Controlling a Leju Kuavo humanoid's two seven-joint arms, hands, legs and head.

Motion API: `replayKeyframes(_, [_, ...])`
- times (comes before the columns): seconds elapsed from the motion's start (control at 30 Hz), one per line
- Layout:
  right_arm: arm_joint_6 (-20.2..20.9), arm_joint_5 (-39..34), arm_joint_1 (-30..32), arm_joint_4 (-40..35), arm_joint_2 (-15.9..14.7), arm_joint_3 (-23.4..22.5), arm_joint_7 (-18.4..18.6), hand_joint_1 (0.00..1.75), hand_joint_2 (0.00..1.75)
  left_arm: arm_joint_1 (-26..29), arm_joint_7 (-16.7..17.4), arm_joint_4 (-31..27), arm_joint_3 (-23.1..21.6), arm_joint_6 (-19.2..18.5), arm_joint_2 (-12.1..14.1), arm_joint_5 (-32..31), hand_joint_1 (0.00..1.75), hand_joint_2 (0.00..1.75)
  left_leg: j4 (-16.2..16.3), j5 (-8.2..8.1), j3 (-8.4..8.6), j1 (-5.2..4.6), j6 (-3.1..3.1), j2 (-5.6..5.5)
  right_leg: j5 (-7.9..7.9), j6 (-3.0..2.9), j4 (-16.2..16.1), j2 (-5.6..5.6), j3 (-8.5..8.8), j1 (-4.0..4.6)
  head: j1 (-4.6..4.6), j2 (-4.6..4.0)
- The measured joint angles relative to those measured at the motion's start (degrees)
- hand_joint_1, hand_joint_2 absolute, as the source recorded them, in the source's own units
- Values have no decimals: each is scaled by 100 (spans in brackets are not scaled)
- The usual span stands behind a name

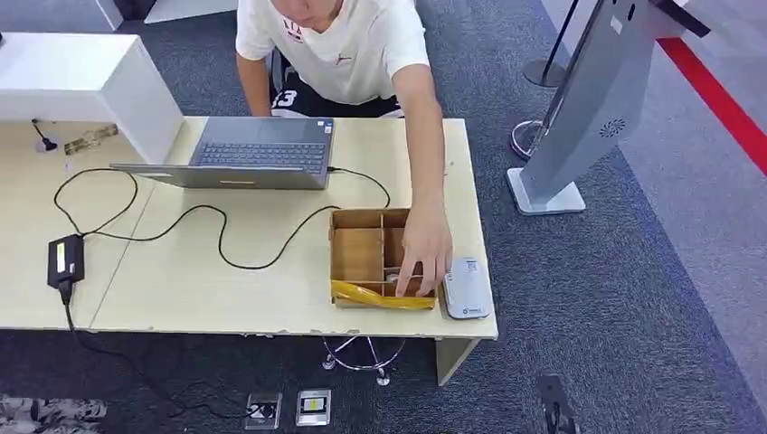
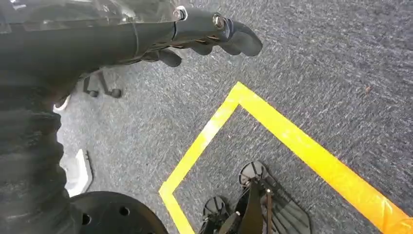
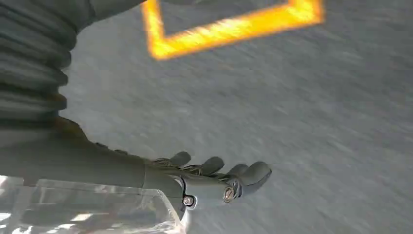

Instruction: Pass the card to the sensor for recognition and then transmit it.

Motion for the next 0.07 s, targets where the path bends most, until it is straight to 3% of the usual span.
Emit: replayKeyframes(0.07, [119, -96, 9, 282, 146, 0, 63, 0, 175, -1, 0, -2, -11, 39, -2, -9, 0, 175, 0, 0, 1, 0, 0, 3, 0, 0, 0, 3, -1, 0, -2, 0])
